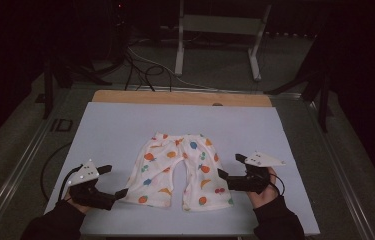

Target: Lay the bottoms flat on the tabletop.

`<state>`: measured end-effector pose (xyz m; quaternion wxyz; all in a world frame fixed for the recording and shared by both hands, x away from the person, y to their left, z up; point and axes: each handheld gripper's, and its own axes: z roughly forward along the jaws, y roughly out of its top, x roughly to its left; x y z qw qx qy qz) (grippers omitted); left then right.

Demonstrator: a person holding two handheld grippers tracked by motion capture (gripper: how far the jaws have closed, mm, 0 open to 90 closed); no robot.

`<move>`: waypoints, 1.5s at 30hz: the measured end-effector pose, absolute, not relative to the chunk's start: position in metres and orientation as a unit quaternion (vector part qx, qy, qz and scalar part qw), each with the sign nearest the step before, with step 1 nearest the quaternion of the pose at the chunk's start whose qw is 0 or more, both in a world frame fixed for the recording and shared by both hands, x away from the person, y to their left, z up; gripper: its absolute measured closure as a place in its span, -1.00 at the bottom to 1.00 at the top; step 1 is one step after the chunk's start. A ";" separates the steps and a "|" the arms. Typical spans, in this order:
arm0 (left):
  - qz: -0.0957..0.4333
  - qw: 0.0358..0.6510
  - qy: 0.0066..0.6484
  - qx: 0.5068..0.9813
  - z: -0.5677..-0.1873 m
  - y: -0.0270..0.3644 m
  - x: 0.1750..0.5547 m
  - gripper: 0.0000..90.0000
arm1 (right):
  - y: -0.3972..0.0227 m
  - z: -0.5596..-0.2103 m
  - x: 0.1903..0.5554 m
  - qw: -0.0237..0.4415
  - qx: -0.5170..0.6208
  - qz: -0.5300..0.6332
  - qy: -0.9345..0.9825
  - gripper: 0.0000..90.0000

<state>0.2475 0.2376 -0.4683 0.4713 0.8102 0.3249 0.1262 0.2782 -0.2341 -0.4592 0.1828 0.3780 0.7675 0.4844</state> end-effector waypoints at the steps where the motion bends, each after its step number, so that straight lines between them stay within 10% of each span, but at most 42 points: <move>1: 0.125 0.472 0.323 0.810 -0.466 0.237 0.249 -0.96 | -0.236 -0.457 0.280 0.187 0.380 0.483 0.766 -0.69; 45: 0.112 0.399 0.409 0.813 -0.476 0.182 0.380 -0.92 | -0.199 -0.470 0.396 0.131 0.421 0.441 0.782 -0.61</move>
